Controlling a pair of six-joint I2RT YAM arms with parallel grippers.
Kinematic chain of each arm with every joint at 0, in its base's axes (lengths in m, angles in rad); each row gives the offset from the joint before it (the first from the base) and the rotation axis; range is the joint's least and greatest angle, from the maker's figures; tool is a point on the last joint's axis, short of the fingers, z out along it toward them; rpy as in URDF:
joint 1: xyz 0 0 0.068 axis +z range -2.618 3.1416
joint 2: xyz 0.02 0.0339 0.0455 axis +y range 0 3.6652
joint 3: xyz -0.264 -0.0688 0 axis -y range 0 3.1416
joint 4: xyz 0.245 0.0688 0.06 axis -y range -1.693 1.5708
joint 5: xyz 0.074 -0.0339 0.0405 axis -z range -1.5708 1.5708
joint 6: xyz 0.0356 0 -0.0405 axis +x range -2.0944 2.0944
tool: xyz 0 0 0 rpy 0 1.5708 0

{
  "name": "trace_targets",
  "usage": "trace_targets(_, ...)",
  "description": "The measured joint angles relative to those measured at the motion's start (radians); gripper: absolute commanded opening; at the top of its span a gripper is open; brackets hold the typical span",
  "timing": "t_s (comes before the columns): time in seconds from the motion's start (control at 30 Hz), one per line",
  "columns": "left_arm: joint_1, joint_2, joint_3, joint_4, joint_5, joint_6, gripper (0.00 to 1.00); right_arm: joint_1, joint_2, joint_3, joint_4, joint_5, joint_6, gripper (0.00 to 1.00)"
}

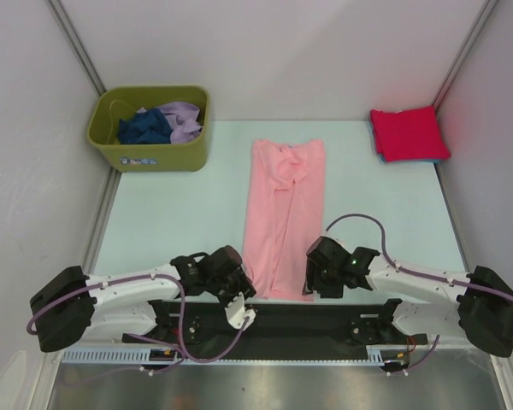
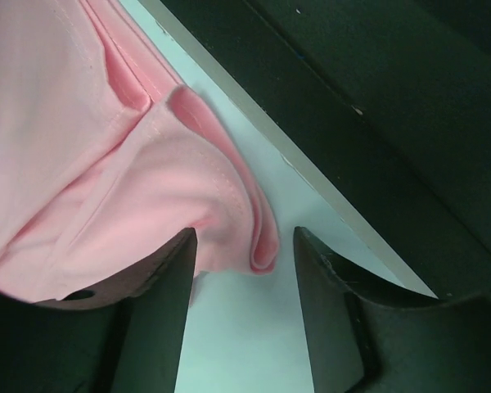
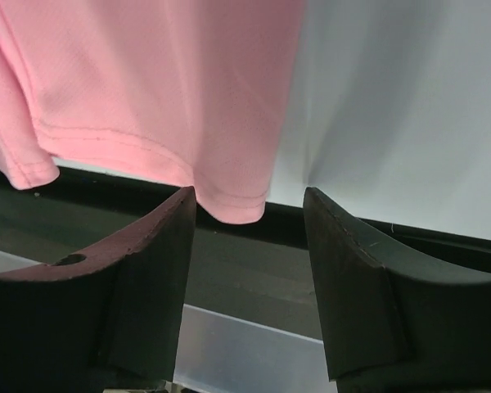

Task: Fold and stack the t-shirts
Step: Fold the tshirt

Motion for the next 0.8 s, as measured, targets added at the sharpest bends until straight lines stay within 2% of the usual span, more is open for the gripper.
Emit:
trace_targets(0.1,-0.012,0.026,-0.002,0.048,-0.009,-0.021,0.44,0.004,0.012,-0.031,0.046,-0.002,0.027,0.58)
trace_targets(0.13,-0.014,0.034,-0.002,0.058,-0.012,-0.027,0.42,0.001,0.022,-0.030,0.061,-0.008,0.033,0.47)
trace_targets(0.2,-0.016,0.045,-0.003,0.075,-0.022,-0.043,0.26,-0.002,0.053,-0.029,0.114,-0.015,0.035,0.29)
trace_targets(0.23,-0.017,0.049,-0.003,0.077,-0.025,-0.051,0.03,-0.006,0.071,-0.029,0.137,-0.023,0.040,0.09)
trace_targets(0.27,-0.017,0.053,-0.005,0.077,-0.026,-0.063,0.00,-0.008,0.086,-0.028,0.158,-0.037,0.038,0.00)
trace_targets(0.4,-0.018,0.058,0.002,0.075,-0.034,-0.136,0.00,-0.031,0.092,-0.027,0.162,-0.045,0.050,0.00)
trace_targets(0.5,-0.005,0.077,0.074,0.021,-0.042,-0.224,0.00,-0.100,0.051,0.000,0.093,-0.045,0.033,0.00)
trace_targets(0.67,0.133,0.208,0.364,-0.104,-0.005,-0.320,0.00,-0.350,0.043,0.182,0.024,-0.063,-0.079,0.00)
trace_targets(0.8,0.266,0.388,0.607,-0.143,0.003,-0.355,0.00,-0.512,0.198,0.362,0.043,-0.123,-0.200,0.00)
